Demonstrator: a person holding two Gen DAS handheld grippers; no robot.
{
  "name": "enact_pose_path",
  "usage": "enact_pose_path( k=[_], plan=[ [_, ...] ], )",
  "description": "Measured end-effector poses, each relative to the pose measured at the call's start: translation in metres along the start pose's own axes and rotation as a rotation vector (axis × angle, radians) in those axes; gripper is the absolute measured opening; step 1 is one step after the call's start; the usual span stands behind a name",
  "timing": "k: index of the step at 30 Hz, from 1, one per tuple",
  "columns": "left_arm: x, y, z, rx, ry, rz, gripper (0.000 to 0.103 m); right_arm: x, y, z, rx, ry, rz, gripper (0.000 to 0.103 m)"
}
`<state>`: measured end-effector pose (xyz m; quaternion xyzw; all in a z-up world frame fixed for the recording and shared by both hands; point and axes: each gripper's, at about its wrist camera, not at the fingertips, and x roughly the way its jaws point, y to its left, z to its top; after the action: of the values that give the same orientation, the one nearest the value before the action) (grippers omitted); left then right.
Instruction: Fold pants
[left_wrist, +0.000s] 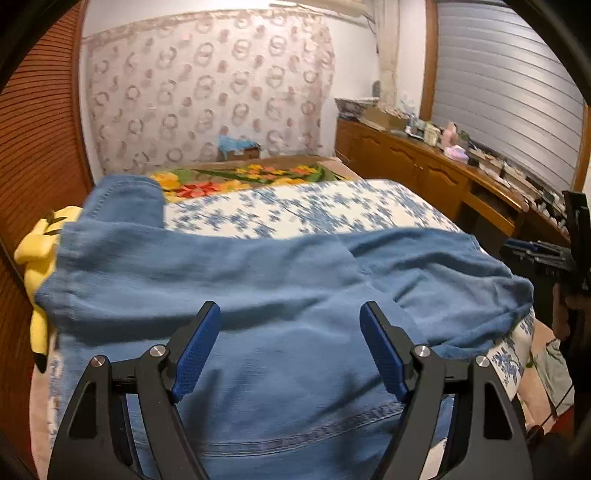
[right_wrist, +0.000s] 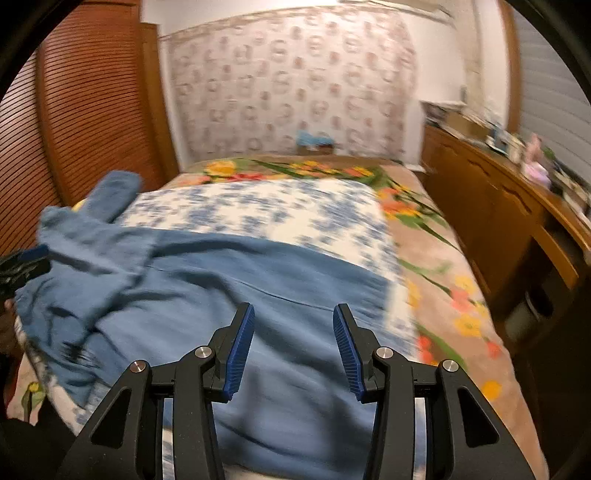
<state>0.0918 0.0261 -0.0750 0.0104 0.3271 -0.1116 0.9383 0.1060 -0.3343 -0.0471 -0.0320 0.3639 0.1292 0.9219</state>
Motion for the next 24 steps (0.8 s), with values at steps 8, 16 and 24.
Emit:
enact_pose_path(
  k=[8, 16, 24],
  plan=[
    [0.016, -0.023, -0.004, 0.034, 0.044, -0.031, 0.078, 0.006, -0.046, -0.014, 0.076, 0.034, -0.056, 0.046],
    [0.027, -0.027, -0.006, 0.035, 0.074, -0.029, 0.078, 0.046, -0.045, 0.017, 0.069, 0.095, -0.010, 0.045],
    [0.033, -0.026, -0.009, 0.033, 0.092, -0.029, 0.078, 0.083, -0.051, 0.033, 0.028, 0.186, 0.000, 0.034]
  ],
)
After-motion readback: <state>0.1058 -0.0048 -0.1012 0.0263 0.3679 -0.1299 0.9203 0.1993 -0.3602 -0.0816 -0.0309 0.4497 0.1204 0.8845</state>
